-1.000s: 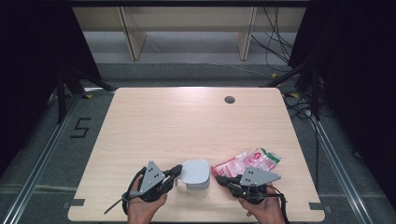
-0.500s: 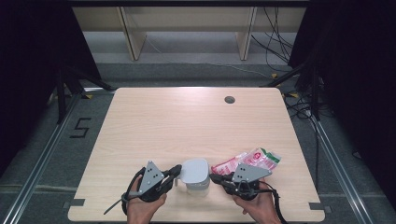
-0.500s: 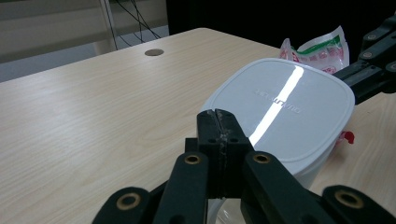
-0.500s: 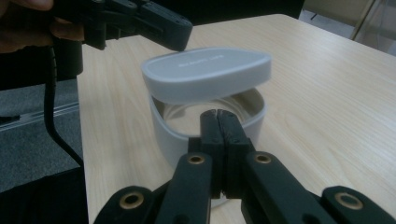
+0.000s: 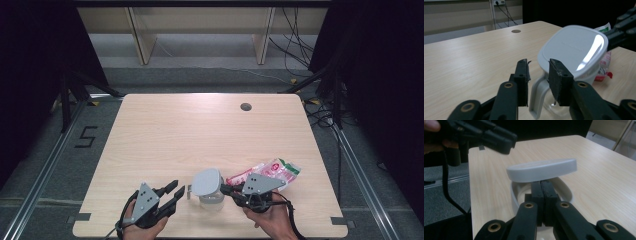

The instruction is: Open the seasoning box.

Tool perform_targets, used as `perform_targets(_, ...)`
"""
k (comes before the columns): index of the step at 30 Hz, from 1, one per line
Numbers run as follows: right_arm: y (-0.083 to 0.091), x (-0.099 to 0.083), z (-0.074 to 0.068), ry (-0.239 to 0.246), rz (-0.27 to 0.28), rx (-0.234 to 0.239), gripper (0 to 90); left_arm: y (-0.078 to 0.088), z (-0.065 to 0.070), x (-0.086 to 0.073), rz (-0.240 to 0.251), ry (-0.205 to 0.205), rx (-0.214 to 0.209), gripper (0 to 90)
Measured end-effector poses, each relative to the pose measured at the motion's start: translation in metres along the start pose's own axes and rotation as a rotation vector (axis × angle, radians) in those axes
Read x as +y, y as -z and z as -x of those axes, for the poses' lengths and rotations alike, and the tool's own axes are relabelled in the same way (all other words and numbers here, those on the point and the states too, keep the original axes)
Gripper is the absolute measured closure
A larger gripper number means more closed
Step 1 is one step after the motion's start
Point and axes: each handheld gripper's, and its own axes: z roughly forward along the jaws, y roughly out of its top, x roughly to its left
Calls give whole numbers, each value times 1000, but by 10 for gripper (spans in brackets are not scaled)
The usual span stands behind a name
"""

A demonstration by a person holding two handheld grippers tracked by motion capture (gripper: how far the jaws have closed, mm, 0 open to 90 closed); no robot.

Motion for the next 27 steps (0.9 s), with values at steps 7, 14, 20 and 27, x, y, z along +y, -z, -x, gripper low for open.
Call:
perform_targets(7, -13, 20, -7, 43, 17, 14, 900, 7, 14, -16, -71, -31, 5, 519)
perform_targets(14, -30, 32, -18, 71, 2, 46, 900, 10, 18, -22, -82, -35, -1, 511)
perform_targets(20, -37, 35, -21, 74, 7, 55, 900, 12, 16, -23, -75, -20, 14, 504)
perform_targets(27, -29, 33, -16, 59, 23, 41, 900, 12, 17, -22, -76, -9, 21, 480)
